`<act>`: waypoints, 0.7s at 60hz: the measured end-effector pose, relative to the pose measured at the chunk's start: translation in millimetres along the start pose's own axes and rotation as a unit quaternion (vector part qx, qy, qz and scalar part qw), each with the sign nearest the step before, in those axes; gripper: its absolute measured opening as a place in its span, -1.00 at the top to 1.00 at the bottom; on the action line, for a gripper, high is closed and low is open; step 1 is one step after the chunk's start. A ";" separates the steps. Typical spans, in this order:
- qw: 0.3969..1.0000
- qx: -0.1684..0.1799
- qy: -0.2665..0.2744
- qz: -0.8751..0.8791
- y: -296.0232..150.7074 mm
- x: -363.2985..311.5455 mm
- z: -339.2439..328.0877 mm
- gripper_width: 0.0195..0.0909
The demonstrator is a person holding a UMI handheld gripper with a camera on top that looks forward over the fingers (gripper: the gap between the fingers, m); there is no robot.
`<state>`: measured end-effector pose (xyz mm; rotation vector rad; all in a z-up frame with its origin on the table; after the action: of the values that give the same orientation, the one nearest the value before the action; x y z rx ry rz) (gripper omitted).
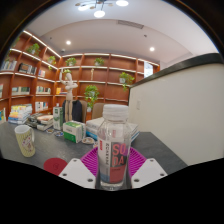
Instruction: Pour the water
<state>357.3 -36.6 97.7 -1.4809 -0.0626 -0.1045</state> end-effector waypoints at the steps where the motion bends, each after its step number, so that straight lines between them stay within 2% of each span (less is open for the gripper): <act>1: 1.000 -0.001 -0.004 -0.005 0.1 -0.3 2.5 0.48; 3: 1.000 -0.005 -0.013 -0.013 0.1 -1.6 6.7 0.62; 17: 0.986 -0.026 -0.054 -0.158 -6.9 -30.0 8.1 0.62; 24: 0.951 -0.008 -0.097 -0.293 -22.8 -65.3 13.1 0.62; 36: 0.850 0.023 -0.175 -0.496 -43.0 -139.8 31.0 0.60; 42: 0.798 0.039 -0.190 -0.570 -51.6 -171.3 29.9 0.60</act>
<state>182.1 -5.8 133.3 -1.1724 -1.2823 -0.7665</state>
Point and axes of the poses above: the point between the fingertips, and its own axes, seen from behind it with the camera up: x to the right, y down, z forward, the way the camera looks, the point moved 4 cm from there along -z, backward, against the way the camera looks, and after that the axes turned 14 degrees about x, right-handed, at the moved point
